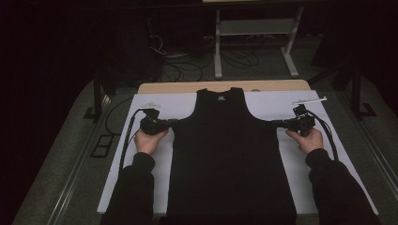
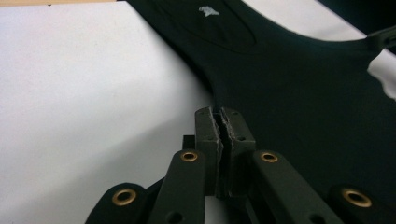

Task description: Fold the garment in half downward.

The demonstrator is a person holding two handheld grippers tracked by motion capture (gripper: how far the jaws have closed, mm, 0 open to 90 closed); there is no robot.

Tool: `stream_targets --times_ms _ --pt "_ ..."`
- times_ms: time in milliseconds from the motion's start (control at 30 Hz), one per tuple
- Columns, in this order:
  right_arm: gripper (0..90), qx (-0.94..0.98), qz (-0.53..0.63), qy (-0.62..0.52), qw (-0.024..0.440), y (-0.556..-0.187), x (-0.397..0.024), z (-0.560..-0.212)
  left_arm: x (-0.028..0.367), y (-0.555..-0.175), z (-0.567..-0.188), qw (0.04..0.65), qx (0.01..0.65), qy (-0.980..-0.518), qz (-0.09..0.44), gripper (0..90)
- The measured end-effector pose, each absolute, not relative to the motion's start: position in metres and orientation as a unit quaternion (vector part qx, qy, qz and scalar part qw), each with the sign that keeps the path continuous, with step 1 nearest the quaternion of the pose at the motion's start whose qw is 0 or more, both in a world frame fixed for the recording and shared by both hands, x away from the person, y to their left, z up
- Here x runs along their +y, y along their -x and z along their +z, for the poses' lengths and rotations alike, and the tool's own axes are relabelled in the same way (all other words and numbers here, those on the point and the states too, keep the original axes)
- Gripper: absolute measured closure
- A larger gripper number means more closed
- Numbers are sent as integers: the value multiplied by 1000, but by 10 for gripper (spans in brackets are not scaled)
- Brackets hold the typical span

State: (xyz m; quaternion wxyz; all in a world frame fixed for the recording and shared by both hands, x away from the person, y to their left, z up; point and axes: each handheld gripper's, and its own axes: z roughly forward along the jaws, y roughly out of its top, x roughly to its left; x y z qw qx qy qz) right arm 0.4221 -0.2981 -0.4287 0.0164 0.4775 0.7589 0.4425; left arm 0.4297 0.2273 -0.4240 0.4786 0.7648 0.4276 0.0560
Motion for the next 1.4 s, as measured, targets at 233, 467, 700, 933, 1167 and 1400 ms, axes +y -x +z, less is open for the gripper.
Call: stream_targets --times_ms 233,467,700,933,1167,1400 --pt "848 750 458 -477 12 -414 -300 -425 231 -424 -417 497 426 -755 40 853" --pt "848 741 476 -473 1 -403 -301 -421 236 -416 -414 508 427 -747 28 852" --pt "848 741 476 -473 2 -393 -301 -419 241 -411 -415 516 428 -742 8 852" --pt "848 743 474 -473 -3 -386 -301 -417 244 -407 -417 505 427 -750 -8 851" --pt "848 741 475 -475 -2 -380 -301 -418 246 -401 -416 507 424 -751 -17 851" --pt "848 734 479 -481 -1 -371 -304 -415 249 -396 -416 509 421 -751 -25 850"
